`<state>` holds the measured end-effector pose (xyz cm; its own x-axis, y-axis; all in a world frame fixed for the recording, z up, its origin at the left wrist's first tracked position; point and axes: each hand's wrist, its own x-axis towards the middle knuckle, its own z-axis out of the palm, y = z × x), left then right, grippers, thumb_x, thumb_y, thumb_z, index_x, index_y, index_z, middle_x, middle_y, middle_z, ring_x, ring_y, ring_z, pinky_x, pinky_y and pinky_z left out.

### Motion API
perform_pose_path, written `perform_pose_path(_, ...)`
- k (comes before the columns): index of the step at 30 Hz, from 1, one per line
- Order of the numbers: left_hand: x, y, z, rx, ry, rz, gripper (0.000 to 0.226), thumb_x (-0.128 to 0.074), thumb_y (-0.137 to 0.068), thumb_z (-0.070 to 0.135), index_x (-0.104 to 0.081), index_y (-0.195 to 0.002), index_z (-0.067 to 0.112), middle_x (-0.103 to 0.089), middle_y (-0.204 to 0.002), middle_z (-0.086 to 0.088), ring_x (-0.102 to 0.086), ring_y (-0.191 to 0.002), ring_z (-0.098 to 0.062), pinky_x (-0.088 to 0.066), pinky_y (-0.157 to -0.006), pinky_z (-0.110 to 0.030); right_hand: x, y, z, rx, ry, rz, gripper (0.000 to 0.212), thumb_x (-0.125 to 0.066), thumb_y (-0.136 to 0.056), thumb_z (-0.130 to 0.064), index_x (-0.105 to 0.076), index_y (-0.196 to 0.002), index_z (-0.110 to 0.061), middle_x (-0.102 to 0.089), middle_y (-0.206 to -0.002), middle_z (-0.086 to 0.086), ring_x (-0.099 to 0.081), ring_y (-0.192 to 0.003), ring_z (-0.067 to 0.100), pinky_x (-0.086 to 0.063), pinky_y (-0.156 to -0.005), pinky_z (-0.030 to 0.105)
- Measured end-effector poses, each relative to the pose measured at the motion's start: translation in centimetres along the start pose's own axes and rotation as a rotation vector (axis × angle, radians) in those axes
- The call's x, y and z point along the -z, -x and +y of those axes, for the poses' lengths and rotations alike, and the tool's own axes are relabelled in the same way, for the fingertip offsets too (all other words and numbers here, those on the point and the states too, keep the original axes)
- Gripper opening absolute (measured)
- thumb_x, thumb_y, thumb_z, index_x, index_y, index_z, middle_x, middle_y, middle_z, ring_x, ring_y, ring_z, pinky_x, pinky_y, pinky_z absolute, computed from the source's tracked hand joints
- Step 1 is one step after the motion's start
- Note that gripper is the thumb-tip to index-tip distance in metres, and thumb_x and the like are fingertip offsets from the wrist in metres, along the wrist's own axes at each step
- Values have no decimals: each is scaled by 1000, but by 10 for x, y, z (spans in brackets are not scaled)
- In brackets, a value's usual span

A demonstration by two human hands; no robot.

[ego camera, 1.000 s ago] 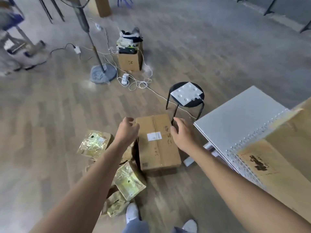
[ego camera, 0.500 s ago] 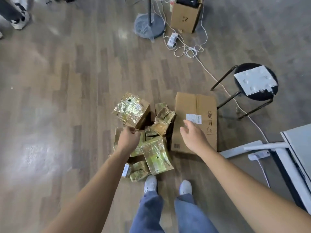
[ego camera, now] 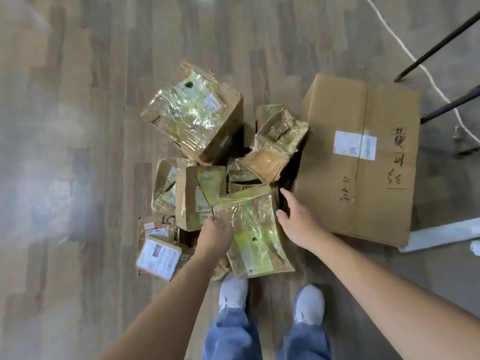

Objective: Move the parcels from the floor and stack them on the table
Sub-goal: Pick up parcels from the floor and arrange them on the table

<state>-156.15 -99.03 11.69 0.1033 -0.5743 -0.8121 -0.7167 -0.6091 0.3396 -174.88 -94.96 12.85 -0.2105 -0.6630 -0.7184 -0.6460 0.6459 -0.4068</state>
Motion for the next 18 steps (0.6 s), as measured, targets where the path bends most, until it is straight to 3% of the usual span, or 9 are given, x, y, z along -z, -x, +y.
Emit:
perform_pose_path(1, -9, -14, -9, 38, 27, -4, 50, -43, -97, 34, -38, -139, 7, -62, -114, -12, -63, -98, -27, -53, -82, -37, -12, -12, 9, -7, 11, -15, 60, -36, -102, -36, -6, -154, -32, -64, -105, 8, -53, -58, 19, -45, -53, 36)
perform_pose_path(4, -26, -39, -27, 140, 127, -73, 39, -47, -92, 19, -48, -130, 12, -58, -86, -2, -53, -67, -14, -43, -54, -25, -42, -33, 27, -15, 32, -77, 64, -35, -102, -36, 3, -154, -35, -62, -122, 17, -59, -63, 24, -51, -60, 37)
perform_pose_path(6, -31, -47, -33, 156, 195, -101, 41, -52, -89, 17, -50, -130, 14, -60, -91, -1, -54, -72, -13, -41, -56, -24, -55, -39, 33, -22, -7, -67, 63, -35, -103, -34, 1, -154, -33, -64, -119, 15, -50, -55, 20, -40, -50, 32)
perform_pose_path(8, -33, -42, -34, 147, 235, -68, 42, -56, -87, 17, -49, -127, 13, -61, -93, 0, -55, -75, -13, -40, -56, -25, -55, -36, 33, -37, -58, -24, 62, -37, -102, -33, -3, -154, -31, -65, -95, 7, -44, -51, 17, -33, -46, 31)
perform_pose_path(14, 5, 34, -6, -90, 78, 97, 22, -58, -92, 22, -58, -102, 3, -52, -66, 4, -44, -52, -11, -33, -46, -24, -8, 18, 21, -27, -231, 14, 64, -40, -98, -43, -3, -151, -41, -46, -66, -8, -45, -48, 18, -34, -47, 35)
perform_pose_path(16, 29, 73, 20, -155, 66, 106, 20, -59, -93, 22, -60, -97, 3, -50, -63, 4, -42, -49, -10, -30, -42, -22, 28, 51, 9, -11, -264, 49, 61, -40, -97, -47, -6, -148, -46, -57, -67, 5, -48, -51, 28, -36, -48, 40)
perform_pose_path(18, 54, 118, 54, -221, 97, 97, 16, -58, -94, 21, -62, -88, 6, -47, -56, 3, -38, -45, -11, -29, -37, -18, 77, 94, -10, -28, -254, 117, 54, -42, -97, -46, -17, -145, -43, -64, -73, 12, -49, -51, 24, -35, -48, 35)
